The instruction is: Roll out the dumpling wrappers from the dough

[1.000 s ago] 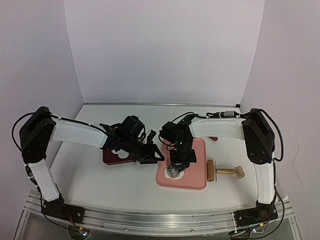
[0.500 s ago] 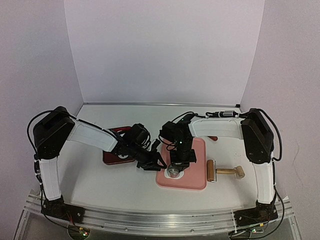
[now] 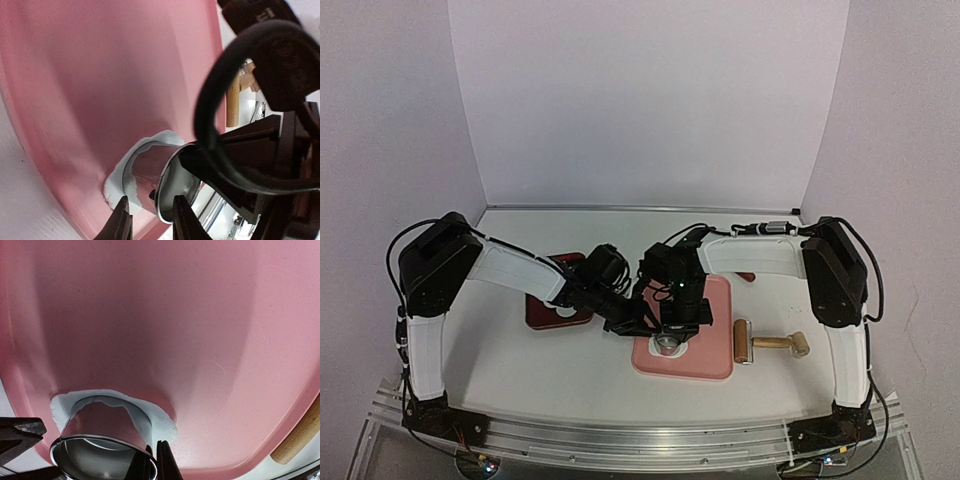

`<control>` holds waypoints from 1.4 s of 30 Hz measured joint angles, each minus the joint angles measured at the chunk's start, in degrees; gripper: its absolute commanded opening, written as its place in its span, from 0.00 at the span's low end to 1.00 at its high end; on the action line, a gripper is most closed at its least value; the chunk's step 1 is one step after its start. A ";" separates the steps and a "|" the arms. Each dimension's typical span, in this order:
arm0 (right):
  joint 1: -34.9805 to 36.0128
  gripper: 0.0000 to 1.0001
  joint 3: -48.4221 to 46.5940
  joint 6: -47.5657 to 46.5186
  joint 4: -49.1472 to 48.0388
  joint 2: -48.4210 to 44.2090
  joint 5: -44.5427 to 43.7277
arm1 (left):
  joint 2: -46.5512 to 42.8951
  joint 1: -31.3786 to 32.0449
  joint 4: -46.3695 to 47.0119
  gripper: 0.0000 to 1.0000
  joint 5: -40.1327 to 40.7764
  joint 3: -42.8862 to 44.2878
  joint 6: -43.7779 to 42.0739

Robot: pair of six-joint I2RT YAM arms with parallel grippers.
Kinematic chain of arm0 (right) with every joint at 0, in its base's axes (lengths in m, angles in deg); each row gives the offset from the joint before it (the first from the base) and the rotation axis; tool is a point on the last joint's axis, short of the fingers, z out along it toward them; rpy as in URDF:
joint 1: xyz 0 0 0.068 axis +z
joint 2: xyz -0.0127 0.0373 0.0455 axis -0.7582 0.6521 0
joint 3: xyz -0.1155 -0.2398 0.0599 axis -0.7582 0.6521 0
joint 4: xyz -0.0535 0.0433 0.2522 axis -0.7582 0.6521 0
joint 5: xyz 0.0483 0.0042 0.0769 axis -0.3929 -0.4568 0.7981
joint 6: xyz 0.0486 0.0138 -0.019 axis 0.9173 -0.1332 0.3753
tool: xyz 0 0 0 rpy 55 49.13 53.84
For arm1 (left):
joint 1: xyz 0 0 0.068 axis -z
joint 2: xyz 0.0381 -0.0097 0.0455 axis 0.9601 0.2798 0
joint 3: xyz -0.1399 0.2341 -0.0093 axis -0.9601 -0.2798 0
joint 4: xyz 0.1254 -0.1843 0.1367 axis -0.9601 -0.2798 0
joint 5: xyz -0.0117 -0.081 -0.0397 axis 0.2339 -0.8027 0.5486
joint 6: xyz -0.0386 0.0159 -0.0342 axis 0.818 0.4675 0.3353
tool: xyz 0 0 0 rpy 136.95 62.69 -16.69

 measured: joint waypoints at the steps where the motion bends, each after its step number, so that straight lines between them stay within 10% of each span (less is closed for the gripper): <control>1: -0.01 0.00 0.00 0.01 -0.01 0.00 0.01 | 0.53 0.04 -0.28 0.19 0.08 0.27 -0.11; 11: -0.10 0.00 -0.02 0.01 -0.01 0.15 0.46 | 2.62 1.22 -5.19 0.00 1.83 4.16 -4.18; 42: -1.24 0.00 5.66 1.41 -5.40 -0.82 4.73 | 2.49 3.23 -3.18 0.00 7.94 2.27 -10.37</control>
